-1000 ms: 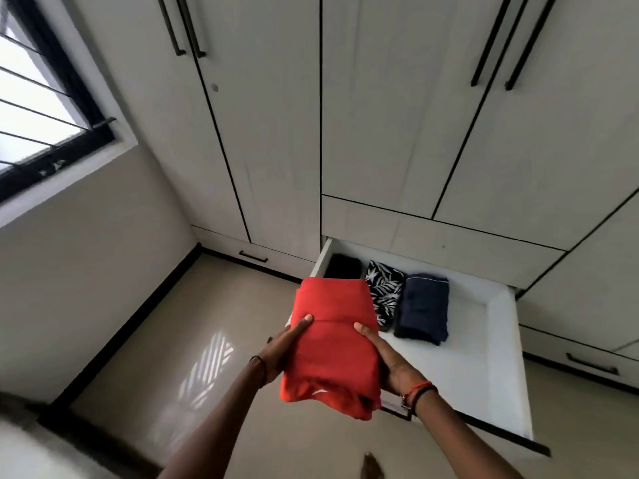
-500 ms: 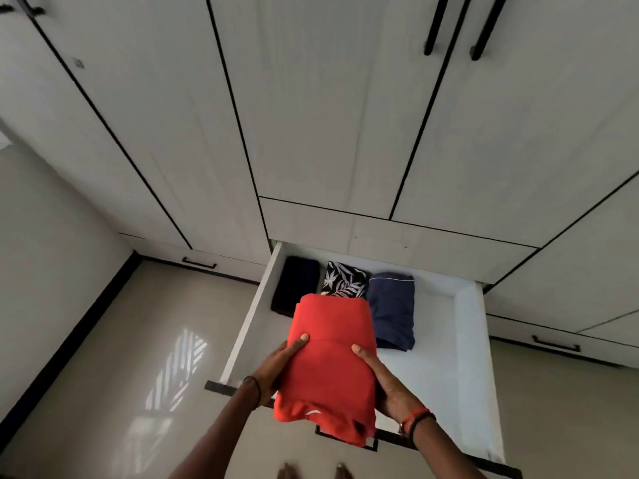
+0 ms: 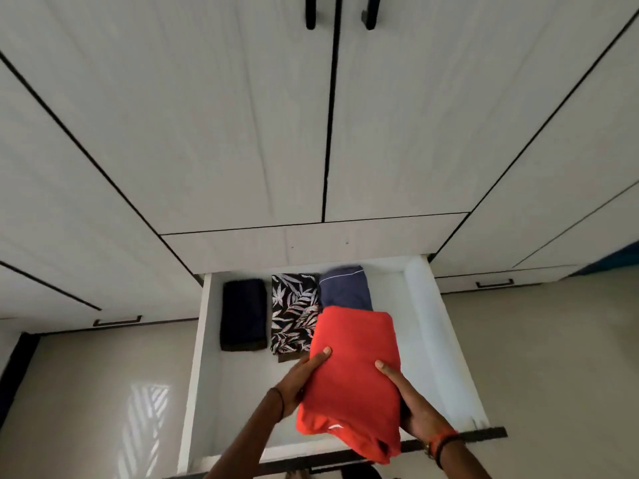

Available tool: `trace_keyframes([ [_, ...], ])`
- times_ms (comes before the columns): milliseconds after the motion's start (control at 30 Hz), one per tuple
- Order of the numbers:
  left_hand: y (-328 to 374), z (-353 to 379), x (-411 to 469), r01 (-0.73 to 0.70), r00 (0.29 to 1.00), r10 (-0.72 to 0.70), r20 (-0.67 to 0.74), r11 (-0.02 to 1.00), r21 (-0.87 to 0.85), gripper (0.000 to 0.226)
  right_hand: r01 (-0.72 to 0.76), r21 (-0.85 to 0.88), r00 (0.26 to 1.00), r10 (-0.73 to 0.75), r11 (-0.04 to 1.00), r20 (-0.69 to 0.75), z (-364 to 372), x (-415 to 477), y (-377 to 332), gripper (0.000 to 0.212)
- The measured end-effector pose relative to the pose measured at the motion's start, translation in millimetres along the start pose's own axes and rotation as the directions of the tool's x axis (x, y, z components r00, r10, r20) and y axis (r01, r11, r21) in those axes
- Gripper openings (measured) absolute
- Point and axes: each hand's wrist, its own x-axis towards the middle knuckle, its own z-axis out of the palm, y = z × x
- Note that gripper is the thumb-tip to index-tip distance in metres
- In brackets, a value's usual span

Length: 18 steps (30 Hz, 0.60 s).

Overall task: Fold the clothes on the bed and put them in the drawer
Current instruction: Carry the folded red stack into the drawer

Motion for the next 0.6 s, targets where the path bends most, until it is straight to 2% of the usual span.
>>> trace_keyframes([
  [100, 10, 15, 18, 0.041, 0.999, -0.043, 0.020, 0.995, 0.090, 0.075, 0.031, 0.068, 0.998, -0.027, 0.997, -0.054, -19, 2, -5, 0.096],
  [167, 17, 29, 34, 0.055, 0.997, -0.061, 0.040, 0.991, 0.119, 0.066, 0.052, 0.096, 0.997, -0.046, 0.994, -0.064, -37, 5, -10, 0.087],
  [300, 28, 60, 74, 0.099, 0.993, -0.108, 0.050, 0.983, 0.153, 0.057, 0.063, 0.115, 0.994, -0.052, 0.991, -0.097, -78, 26, -23, 0.084],
  [500, 29, 98, 155, 0.164, 0.986, -0.163, -0.029, 0.984, 0.065, 0.082, 0.125, 0.071, 0.988, -0.117, 0.990, -0.103, -147, 84, -55, 0.075],
  [600, 27, 116, 204, 0.158, 0.984, -0.159, -0.079, 0.987, -0.010, 0.089, 0.144, 0.032, 0.985, -0.140, 0.989, -0.097, -181, 124, -72, 0.082],
])
